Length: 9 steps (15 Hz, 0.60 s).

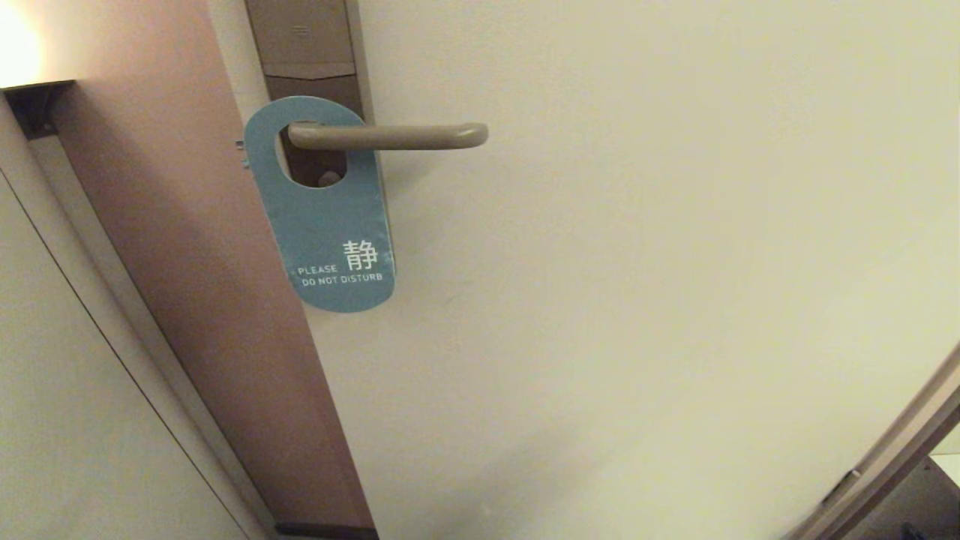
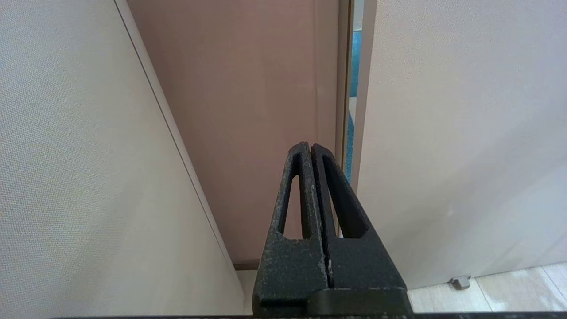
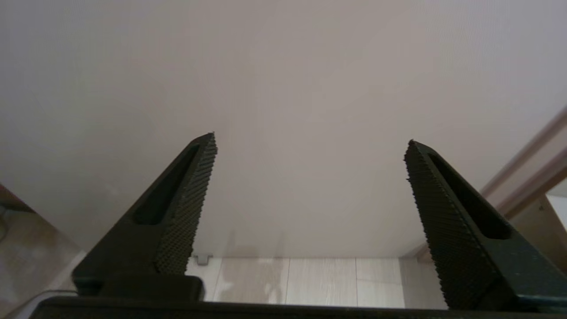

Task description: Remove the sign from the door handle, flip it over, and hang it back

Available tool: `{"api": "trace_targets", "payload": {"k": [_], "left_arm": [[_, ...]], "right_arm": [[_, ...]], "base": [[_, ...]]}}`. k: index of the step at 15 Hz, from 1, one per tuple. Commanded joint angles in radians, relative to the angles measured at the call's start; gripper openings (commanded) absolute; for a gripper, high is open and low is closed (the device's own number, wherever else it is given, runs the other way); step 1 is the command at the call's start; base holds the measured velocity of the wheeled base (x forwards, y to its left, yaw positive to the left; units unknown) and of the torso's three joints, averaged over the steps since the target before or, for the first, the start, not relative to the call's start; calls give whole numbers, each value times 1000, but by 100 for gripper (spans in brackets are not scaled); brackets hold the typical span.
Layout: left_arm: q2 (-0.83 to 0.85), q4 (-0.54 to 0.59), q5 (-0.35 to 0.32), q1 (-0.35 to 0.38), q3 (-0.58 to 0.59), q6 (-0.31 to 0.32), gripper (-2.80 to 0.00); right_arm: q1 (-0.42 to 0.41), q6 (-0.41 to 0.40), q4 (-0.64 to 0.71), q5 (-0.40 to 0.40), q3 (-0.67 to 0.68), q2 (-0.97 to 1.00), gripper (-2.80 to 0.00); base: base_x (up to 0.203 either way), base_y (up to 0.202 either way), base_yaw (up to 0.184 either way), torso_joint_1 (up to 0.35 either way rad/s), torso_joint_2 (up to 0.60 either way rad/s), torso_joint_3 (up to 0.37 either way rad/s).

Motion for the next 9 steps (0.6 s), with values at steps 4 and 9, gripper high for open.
{"api": "trace_targets", "payload": {"k": [4,9], "left_arm": [[0,0,0,0,0,0,-280],[0,0,0,0,0,0,-280]], "right_arm": [[-12,12,267,1,0,-234,0],[-5,23,267,1,0,-367,0]], "base": [[0,0,0,0,0,0],[0,0,0,0,0,0]]}}
